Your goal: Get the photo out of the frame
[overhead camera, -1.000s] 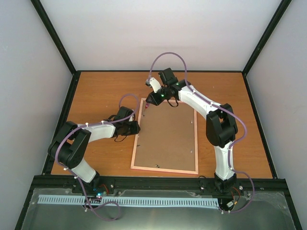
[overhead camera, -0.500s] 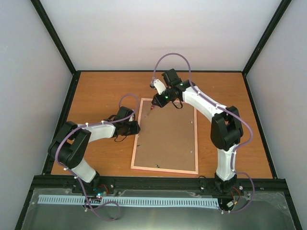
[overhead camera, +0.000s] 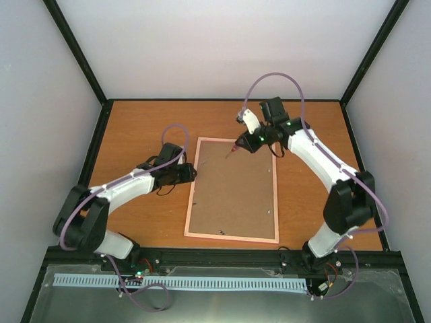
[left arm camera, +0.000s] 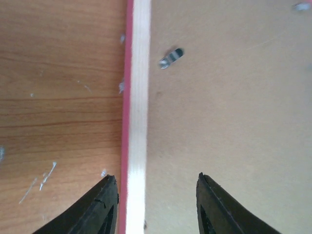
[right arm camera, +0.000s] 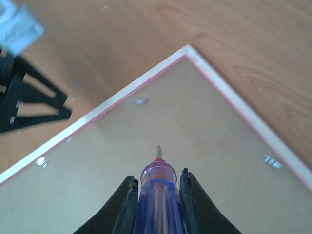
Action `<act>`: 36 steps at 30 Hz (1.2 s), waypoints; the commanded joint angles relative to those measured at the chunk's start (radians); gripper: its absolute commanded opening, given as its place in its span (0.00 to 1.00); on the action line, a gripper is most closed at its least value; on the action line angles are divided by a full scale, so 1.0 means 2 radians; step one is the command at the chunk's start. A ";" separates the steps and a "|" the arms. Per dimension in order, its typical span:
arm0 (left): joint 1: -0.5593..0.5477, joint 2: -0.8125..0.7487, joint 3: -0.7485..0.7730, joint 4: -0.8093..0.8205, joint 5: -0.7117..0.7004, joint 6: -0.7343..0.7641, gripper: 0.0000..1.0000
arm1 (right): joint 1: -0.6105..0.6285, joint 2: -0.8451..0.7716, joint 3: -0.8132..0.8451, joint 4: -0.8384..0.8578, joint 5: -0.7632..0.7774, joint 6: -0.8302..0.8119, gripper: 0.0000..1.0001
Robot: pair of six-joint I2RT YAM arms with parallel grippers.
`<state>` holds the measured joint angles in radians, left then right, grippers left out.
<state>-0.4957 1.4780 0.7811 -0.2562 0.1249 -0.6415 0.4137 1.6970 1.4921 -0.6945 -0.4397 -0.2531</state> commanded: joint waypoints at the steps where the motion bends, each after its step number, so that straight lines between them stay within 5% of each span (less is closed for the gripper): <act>1: -0.005 -0.062 -0.007 -0.045 0.007 -0.012 0.45 | 0.007 -0.076 -0.088 0.023 -0.045 -0.049 0.03; 14: -0.064 -0.160 -0.091 -0.122 0.060 -0.042 0.40 | 0.022 -0.185 -0.240 0.024 -0.219 -0.107 0.03; 21: -0.123 -0.151 -0.108 -0.136 0.020 -0.085 0.34 | 0.024 -0.183 -0.252 0.037 -0.216 -0.100 0.03; 36: -0.132 -0.109 -0.124 -0.115 -0.014 -0.101 0.27 | 0.025 -0.179 -0.262 0.046 -0.203 -0.100 0.03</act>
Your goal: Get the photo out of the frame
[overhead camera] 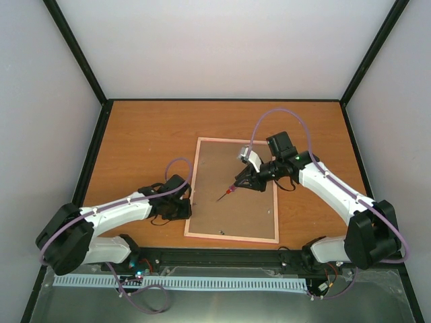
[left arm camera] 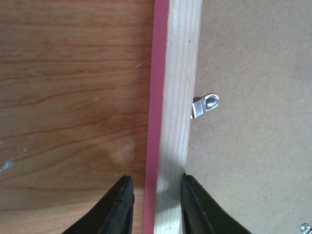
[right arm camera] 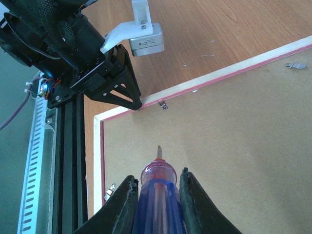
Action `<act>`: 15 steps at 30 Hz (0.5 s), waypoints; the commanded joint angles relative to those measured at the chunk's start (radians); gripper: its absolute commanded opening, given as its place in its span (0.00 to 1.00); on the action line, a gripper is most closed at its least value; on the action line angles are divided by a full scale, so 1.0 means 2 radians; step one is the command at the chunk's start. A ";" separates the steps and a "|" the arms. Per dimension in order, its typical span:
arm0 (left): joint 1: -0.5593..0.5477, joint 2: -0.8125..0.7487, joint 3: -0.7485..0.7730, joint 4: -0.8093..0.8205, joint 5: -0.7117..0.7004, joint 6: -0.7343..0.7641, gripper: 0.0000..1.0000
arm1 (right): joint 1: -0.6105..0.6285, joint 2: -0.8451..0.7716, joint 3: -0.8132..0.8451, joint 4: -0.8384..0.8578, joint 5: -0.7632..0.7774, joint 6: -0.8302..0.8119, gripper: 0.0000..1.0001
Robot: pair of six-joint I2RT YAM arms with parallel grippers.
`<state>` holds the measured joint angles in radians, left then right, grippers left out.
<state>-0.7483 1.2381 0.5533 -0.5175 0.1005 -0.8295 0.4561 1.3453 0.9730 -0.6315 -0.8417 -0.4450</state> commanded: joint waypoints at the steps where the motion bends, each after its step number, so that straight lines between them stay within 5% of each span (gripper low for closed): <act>1: -0.006 0.013 -0.013 0.022 0.001 -0.007 0.26 | 0.004 -0.003 -0.003 0.014 -0.002 -0.004 0.03; 15: -0.006 0.048 -0.016 0.063 -0.016 0.004 0.08 | 0.045 0.035 0.032 0.009 0.022 -0.003 0.03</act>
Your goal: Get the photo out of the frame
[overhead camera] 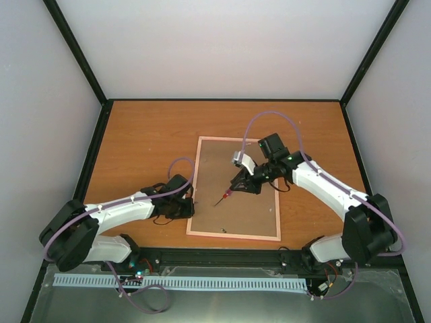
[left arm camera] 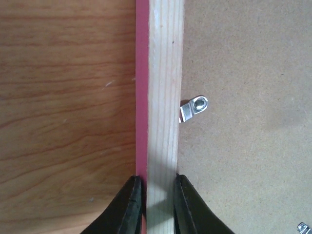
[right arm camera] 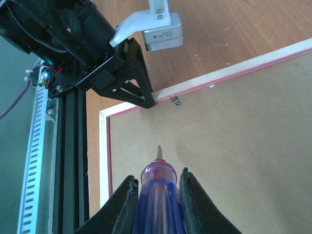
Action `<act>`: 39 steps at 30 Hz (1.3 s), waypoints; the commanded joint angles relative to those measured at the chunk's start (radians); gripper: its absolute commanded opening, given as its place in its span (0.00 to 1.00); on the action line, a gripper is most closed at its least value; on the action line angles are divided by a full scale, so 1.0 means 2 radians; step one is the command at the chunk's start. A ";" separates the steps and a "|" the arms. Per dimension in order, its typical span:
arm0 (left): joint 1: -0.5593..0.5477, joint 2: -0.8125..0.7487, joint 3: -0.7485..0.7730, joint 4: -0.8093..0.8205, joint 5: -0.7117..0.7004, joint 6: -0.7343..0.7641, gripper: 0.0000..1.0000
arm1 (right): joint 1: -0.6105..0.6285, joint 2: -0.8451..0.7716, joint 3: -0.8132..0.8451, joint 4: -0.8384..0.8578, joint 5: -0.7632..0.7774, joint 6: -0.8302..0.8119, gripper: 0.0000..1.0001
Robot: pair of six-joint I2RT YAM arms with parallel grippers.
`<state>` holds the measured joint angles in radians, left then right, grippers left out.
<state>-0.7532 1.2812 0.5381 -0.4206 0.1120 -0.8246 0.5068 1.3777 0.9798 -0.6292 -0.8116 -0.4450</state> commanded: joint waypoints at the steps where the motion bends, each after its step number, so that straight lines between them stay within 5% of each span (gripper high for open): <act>1: -0.004 0.028 -0.008 0.019 -0.023 0.003 0.07 | 0.026 0.025 0.034 0.007 0.011 -0.003 0.03; 18: -0.003 0.010 -0.076 0.159 -0.047 -0.007 0.01 | 0.076 0.119 0.108 0.029 0.070 0.039 0.03; 39: -0.004 0.001 -0.085 0.170 -0.049 -0.009 0.01 | 0.086 0.162 0.133 0.045 0.134 0.071 0.03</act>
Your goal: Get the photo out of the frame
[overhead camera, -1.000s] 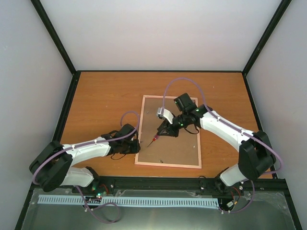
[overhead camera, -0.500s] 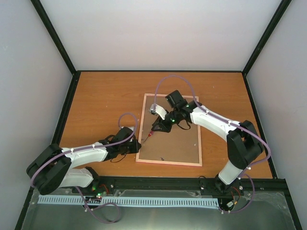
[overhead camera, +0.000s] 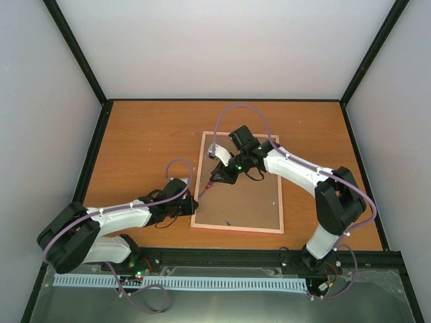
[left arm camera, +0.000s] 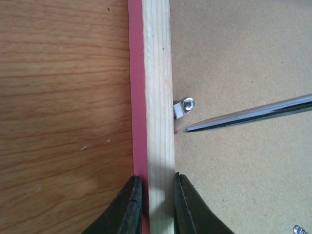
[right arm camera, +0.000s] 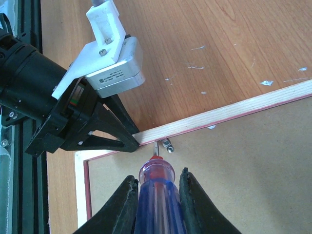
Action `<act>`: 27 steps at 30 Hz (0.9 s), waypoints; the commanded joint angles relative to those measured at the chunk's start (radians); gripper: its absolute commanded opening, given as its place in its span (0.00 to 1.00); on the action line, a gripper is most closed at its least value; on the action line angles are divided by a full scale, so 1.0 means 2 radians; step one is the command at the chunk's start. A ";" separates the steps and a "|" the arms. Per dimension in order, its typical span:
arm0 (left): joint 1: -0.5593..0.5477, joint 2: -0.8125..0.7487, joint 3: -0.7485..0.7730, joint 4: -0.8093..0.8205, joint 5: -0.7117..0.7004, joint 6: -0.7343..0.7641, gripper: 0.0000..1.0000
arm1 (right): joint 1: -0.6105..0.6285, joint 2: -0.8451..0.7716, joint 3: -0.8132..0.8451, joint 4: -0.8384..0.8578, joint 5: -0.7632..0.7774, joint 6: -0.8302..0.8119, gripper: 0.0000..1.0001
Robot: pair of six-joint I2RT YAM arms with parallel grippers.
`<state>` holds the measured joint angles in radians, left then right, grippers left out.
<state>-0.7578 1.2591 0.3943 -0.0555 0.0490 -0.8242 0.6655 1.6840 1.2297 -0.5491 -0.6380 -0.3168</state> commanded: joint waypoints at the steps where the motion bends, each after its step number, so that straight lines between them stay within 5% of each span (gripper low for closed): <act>1: -0.002 0.013 -0.013 -0.013 -0.018 -0.009 0.01 | 0.007 0.010 0.009 0.005 0.054 0.007 0.03; 27: -0.001 0.018 -0.012 -0.013 -0.017 -0.010 0.01 | 0.008 0.009 0.028 -0.007 0.230 0.054 0.03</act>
<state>-0.7578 1.2697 0.3943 -0.0341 0.0257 -0.8246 0.6907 1.6840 1.2724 -0.5438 -0.4381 -0.2169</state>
